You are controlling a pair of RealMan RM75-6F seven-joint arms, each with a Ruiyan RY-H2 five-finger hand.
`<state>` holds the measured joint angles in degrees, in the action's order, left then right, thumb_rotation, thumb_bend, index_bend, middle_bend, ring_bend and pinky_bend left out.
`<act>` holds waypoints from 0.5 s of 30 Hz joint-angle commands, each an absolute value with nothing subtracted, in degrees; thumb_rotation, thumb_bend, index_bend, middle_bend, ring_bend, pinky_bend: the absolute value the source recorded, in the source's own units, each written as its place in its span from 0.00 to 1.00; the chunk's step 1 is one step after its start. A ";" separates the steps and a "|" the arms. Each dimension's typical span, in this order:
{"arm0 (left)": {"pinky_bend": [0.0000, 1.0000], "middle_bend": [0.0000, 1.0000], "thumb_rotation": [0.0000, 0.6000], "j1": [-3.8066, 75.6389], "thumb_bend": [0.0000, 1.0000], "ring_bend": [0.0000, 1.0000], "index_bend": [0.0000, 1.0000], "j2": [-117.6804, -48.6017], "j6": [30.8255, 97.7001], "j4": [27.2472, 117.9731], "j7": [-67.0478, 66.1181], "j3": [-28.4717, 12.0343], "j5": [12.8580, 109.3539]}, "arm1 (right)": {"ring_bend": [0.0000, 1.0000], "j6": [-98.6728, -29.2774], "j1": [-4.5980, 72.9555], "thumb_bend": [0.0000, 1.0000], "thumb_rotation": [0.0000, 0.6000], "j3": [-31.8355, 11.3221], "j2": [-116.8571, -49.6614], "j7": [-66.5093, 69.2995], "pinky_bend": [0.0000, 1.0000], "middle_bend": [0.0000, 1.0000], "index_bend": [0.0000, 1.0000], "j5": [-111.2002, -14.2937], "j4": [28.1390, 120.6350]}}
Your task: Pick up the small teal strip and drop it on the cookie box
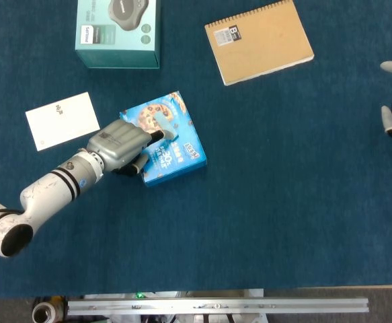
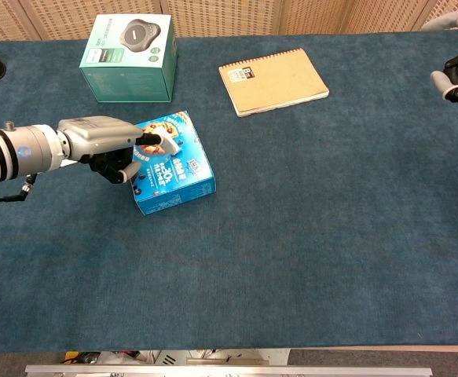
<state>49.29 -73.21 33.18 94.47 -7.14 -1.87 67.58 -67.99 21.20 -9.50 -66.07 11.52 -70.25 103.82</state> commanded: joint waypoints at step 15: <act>1.00 1.00 1.00 50.26 0.89 1.00 0.13 -72.67 34.07 96.10 -9.56 -0.32 65.41 | 1.00 -68.32 20.00 0.43 1.00 -9.97 -65.27 11.91 1.00 0.86 0.22 -70.82 104.51</act>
<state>50.23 -72.69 34.05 96.07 -9.52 -0.36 65.46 -68.32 20.00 -9.97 -65.27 11.91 -70.82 104.51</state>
